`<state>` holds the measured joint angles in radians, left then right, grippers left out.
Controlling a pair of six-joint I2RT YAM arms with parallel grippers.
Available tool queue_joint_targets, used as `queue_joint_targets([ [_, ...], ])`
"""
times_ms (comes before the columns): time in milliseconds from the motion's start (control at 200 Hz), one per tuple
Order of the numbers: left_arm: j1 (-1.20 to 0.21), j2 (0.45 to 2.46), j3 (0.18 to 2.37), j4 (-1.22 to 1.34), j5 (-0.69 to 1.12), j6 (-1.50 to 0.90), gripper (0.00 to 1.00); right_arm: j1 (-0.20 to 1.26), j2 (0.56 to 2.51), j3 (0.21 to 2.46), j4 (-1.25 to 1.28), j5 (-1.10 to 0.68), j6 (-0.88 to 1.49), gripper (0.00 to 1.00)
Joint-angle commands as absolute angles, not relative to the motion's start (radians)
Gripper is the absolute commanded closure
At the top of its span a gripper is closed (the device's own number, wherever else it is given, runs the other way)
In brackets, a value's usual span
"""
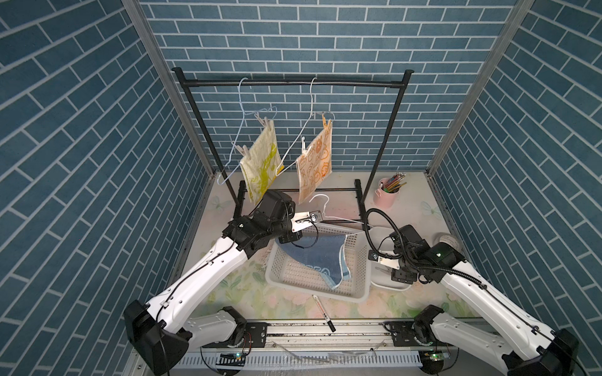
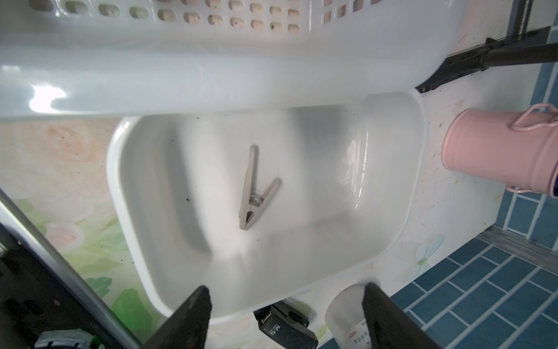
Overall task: Remove the clothespins securing towels to the hanger
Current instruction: Place the clothespin in the storage box, then remove the clothespin from the hanger.
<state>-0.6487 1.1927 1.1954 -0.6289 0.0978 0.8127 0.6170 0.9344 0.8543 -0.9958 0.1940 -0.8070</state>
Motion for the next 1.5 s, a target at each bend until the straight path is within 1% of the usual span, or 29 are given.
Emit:
queue_joint_targets([
  [0,-0.655,1.177,1.187,-0.606,0.109,0.819,1.0,0.607,0.887,0.932,-0.998,0.144,-0.77,0.19],
  [100,-0.655,1.178,1.186,-0.602,0.112,0.819,1.0,0.606,0.843,1.003,-0.969,0.06,-0.733,0.18],
  [205,-0.656,1.178,1.183,-0.594,0.12,0.819,1.0,0.606,0.823,1.077,-0.897,-0.078,-0.664,0.15],
  [375,-0.657,1.184,1.194,-0.596,0.127,0.834,1.0,0.606,0.893,1.149,-0.724,-0.347,-0.504,0.15],
  [515,-0.695,1.203,1.266,-0.664,0.095,0.875,1.0,0.601,0.975,1.134,-0.522,-0.528,-0.382,0.14],
  [675,-0.798,1.271,1.381,-0.803,-0.038,0.955,1.0,0.546,1.059,1.088,-0.29,-0.718,-0.26,0.14],
  [835,-0.826,1.306,1.431,-0.823,-0.071,0.968,1.0,0.527,1.103,1.029,-0.105,-0.805,-0.179,0.14],
  [950,-0.848,1.326,1.459,-0.825,-0.127,0.991,1.0,0.524,1.129,0.976,0.054,-0.853,-0.075,0.2],
  [1070,-0.872,1.344,1.488,-0.832,-0.181,1.021,1.0,0.526,1.154,0.943,0.15,-0.876,-0.023,0.3],
  [1150,-0.882,1.362,1.515,-0.855,-0.207,1.031,1.0,0.526,1.173,0.916,0.233,-0.898,0.022,0.31],
  [1225,-0.883,1.372,1.532,-0.864,-0.21,1.03,1.0,0.528,1.196,0.906,0.275,-0.92,0.044,0.36],
  [1390,-0.89,1.384,1.534,-0.852,-0.212,1.025,1.0,0.538,1.219,0.908,0.273,-0.94,0.041,0.51],
  [1466,-0.889,1.389,1.532,-0.849,-0.214,1.021,1.0,0.541,1.218,0.908,0.274,-0.954,0.04,0.62],
  [1496,-0.891,1.392,1.532,-0.847,-0.212,1.018,1.0,0.543,1.217,0.907,0.273,-0.957,0.04,0.65],
])
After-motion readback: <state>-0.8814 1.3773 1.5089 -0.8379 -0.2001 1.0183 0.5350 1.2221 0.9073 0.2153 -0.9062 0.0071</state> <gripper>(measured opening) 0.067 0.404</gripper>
